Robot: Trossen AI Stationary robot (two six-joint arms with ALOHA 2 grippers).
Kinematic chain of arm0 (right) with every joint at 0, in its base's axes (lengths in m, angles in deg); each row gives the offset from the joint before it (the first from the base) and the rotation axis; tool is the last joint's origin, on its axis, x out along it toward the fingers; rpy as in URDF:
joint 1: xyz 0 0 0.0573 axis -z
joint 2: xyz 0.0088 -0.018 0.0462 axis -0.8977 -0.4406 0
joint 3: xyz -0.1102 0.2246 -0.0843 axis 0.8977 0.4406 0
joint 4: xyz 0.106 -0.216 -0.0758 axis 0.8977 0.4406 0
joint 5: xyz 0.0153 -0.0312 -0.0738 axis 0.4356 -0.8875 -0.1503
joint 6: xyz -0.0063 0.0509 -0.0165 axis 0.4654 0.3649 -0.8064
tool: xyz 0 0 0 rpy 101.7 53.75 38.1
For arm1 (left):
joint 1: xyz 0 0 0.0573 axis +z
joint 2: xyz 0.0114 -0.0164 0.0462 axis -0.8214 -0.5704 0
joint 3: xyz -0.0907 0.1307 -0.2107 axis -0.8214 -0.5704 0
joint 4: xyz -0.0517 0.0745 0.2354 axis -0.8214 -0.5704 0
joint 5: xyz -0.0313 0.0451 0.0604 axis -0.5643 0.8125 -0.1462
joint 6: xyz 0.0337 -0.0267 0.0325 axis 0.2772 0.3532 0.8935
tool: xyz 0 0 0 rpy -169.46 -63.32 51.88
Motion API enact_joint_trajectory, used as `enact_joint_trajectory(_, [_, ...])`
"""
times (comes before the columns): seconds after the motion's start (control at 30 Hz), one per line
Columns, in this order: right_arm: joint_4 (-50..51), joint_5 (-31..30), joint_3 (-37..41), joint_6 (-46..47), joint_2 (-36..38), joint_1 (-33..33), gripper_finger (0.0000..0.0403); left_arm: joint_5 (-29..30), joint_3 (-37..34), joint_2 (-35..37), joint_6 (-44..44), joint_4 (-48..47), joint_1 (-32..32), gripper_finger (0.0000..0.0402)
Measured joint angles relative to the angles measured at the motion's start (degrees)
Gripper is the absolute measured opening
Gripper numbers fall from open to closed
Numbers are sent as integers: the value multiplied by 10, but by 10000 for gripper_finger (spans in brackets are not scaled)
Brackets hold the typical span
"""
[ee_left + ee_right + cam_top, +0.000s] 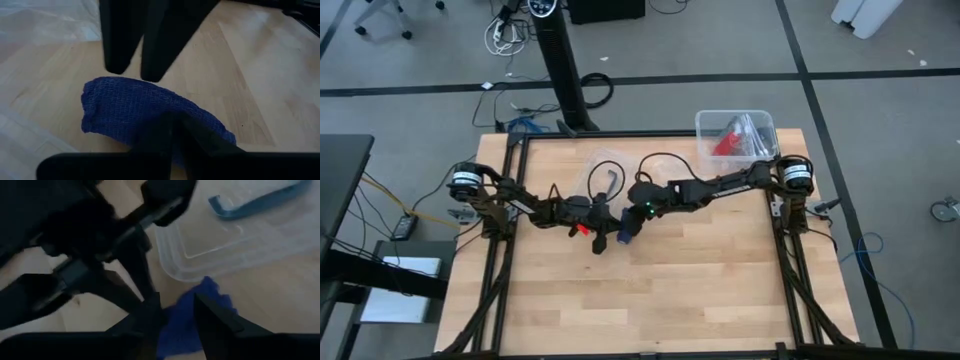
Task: Roll bandage
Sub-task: Roll the blue bandage
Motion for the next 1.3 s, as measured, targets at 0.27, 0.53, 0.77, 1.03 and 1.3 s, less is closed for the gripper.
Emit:
enact_joint_trajectory(0.27, [46, -29, 0, 22, 0, 2, 112, 0, 0, 0, 0, 0, 0, 32])
enact_joint_trajectory(0.53, [32, -11, 0, 26, 0, 2, 111, 0, 0, 0, 0, 2, 0, 32])
enact_joint_trajectory(0.77, [27, -4, 1, 23, 0, 2, 91, 0, 0, 0, 1, 4, 0, 32])
enact_joint_trajectory(1.03, [10, 8, 1, 20, -33, 2, 64, 1, 0, 0, 2, 3, 0, 32])
enact_joint_trajectory(1.3, [3, -6, 1, -8, -25, -7, 6, 3, 0, 0, 2, -2, 0, 32])
